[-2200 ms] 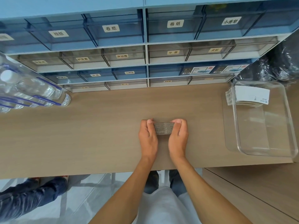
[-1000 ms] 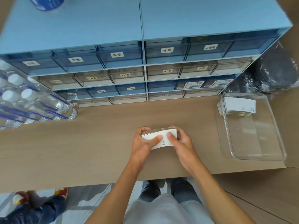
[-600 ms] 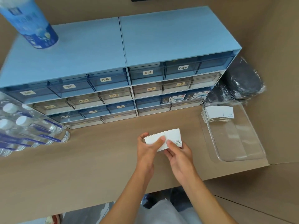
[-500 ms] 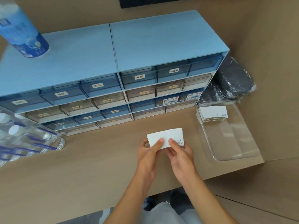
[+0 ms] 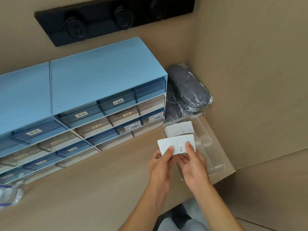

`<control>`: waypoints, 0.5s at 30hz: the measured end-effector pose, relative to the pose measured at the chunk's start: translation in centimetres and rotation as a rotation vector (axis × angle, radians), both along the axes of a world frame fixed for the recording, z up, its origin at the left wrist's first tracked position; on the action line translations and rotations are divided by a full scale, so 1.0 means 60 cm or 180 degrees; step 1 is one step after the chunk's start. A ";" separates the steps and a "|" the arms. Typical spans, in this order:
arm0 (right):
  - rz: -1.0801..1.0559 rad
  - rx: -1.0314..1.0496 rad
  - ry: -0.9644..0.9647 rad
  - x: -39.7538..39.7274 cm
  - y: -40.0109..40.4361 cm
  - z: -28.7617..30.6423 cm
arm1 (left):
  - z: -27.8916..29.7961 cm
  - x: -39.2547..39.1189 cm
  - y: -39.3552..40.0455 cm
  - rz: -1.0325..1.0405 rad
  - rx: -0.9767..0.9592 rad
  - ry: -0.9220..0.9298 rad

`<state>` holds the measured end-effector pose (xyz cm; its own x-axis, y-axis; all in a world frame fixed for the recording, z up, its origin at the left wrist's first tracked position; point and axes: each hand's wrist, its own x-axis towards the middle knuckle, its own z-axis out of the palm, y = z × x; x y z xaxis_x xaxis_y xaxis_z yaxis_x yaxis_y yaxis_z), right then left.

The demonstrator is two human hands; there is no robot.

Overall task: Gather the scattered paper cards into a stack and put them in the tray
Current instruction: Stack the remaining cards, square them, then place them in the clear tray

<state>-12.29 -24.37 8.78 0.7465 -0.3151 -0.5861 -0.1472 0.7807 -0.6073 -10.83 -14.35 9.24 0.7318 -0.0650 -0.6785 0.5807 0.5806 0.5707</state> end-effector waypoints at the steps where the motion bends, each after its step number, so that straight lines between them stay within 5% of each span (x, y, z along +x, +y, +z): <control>1: -0.0017 -0.0023 0.0053 0.006 -0.022 0.000 | -0.001 0.007 -0.024 -0.0044 0.0031 0.0035; 7: 0.0042 -0.0092 0.0553 0.023 -0.118 -0.027 | -0.024 0.038 -0.124 -0.0266 0.0278 0.0706; 15: 0.0341 0.0046 0.0975 0.052 -0.142 -0.071 | -0.047 0.054 -0.182 0.0543 -0.0176 0.1387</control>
